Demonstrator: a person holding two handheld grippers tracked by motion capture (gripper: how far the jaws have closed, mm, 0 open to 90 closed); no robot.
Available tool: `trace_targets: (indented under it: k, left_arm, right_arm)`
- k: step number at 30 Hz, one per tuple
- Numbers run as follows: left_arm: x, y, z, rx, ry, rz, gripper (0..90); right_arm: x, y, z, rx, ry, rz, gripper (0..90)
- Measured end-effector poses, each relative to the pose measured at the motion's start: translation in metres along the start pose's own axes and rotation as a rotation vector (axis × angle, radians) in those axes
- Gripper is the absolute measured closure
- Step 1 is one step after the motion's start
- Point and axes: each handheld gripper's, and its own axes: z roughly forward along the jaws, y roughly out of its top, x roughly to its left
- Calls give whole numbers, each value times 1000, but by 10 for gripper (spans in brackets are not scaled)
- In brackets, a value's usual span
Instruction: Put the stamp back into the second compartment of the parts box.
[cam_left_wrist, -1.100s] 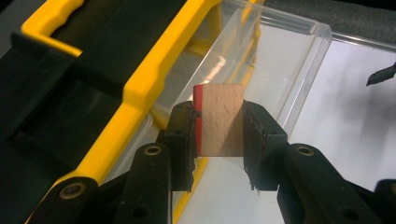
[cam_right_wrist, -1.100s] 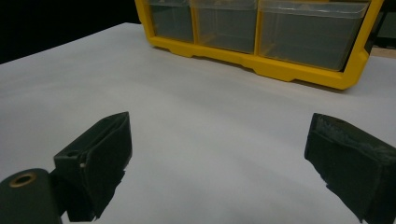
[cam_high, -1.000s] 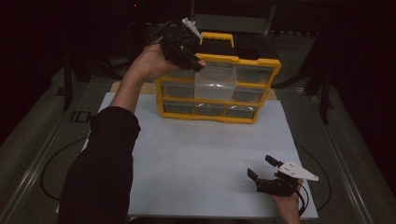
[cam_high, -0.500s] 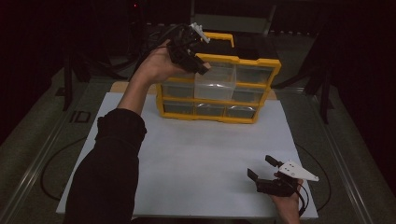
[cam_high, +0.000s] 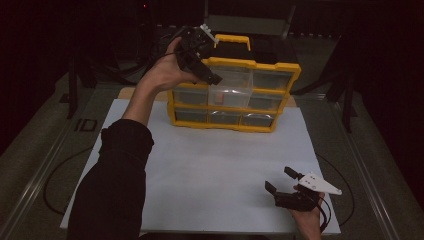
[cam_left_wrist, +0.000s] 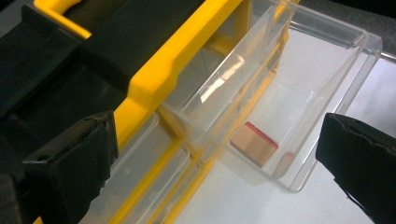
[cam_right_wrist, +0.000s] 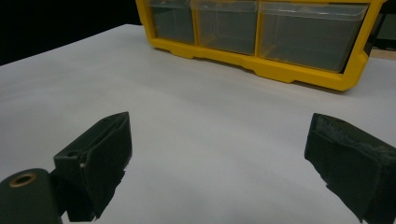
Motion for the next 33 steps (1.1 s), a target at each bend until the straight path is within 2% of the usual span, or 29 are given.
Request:
trace_targets:
  k: [9,15,19,24,26,29,32,33]
  left_arm:
    - [10,-24,-12,-34,14,-33,0]
    - [12,-48,-16,-35,48,-60,0]
    - [11,-66,-14,-35,52,-74,0]
    - [5,-88,-7,-49,61,-84,0]
    - [3,-91,-6,-52,69,-82,0]
    - [-7,-109,-2,-81,83,-79,0]
    - [-14,-124,1,-117,86,-98,0]
    - [-17,-129,2,-115,86,-91,0]
  right_arm:
    - [1,0,1,2,1,-7,73]
    - [3,0,2,4,1,-16,72]
    - [4,1,2,6,5,-18,72]
    - [6,1,3,7,6,-22,72]
    - [6,1,3,6,7,-22,72]
    - [7,1,3,9,8,-22,73]
    - [8,1,3,10,10,-26,72]
    - [9,1,4,12,10,-29,72]
